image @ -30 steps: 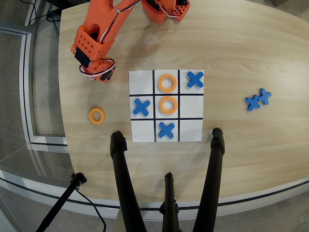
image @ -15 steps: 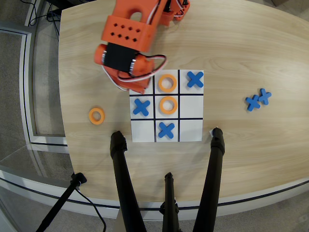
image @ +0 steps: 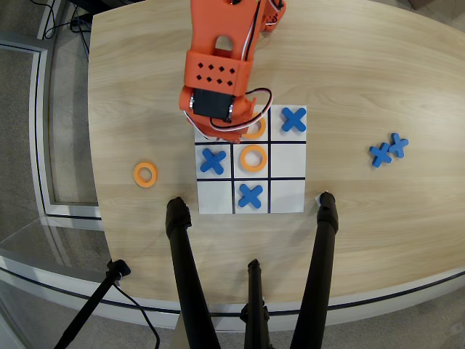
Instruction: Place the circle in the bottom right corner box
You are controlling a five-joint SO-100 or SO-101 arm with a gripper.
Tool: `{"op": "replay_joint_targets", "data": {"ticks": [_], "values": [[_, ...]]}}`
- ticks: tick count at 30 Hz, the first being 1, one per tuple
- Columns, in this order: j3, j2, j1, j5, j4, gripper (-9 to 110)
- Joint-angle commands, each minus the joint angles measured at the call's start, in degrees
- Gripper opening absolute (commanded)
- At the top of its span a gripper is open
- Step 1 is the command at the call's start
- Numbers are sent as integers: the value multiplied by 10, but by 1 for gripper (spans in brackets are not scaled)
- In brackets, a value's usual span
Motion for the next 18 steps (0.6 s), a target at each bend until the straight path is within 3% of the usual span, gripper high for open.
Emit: {"op": "replay_joint_targets", "data": {"ticks": [1,18], "values": [[1,-12,-4,6,-26,0],[48,-33,-4,4,-88,0]]}}
